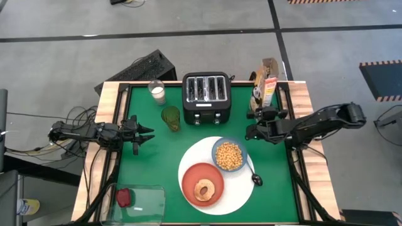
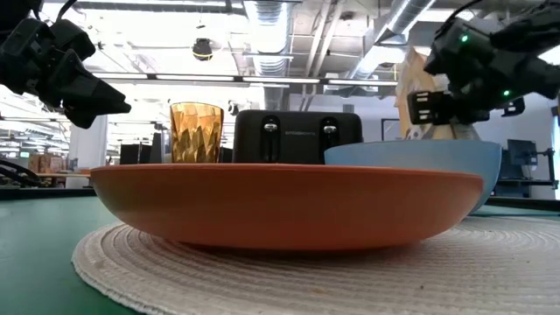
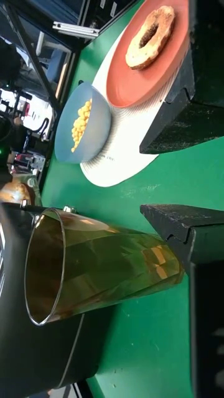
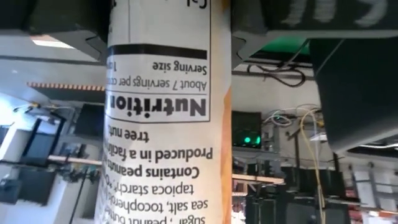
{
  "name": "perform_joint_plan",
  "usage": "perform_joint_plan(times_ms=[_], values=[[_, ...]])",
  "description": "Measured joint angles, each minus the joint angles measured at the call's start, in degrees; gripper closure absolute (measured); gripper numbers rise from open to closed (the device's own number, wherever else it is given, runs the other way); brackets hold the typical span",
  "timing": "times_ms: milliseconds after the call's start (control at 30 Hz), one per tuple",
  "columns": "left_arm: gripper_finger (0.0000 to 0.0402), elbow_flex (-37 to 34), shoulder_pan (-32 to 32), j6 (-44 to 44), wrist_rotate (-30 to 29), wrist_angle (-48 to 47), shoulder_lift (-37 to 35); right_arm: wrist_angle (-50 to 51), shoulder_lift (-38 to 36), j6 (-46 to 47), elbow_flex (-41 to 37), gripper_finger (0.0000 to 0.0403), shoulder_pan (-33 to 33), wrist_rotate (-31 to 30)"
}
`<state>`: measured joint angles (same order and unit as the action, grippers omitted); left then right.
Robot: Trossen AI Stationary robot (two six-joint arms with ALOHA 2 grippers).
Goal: Arrange a breakfast setting
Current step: Pour the cereal from the cereal box into the blue bowl
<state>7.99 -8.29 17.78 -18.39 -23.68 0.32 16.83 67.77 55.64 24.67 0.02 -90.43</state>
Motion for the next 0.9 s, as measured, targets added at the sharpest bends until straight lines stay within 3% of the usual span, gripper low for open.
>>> perform_joint_plan(times_ms=[400,633,900], values=[[0.0274,0.0,0.0,0.0,0.0,0.0,0.0,-9.2,10.4,-0.2,0.0,0.0231,-1.3,0.1],[0.0274,0.0,0.0,0.0,0.0,0.0,0.0,-10.5,11.9,1.6,0.0,0.0229,-2.4,9.0],[0.0274,0.0,0.0,0.0,0.0,0.0,0.0,-10.6,12.1,4.5,0.0,0.0193,-2.8,9.8]])
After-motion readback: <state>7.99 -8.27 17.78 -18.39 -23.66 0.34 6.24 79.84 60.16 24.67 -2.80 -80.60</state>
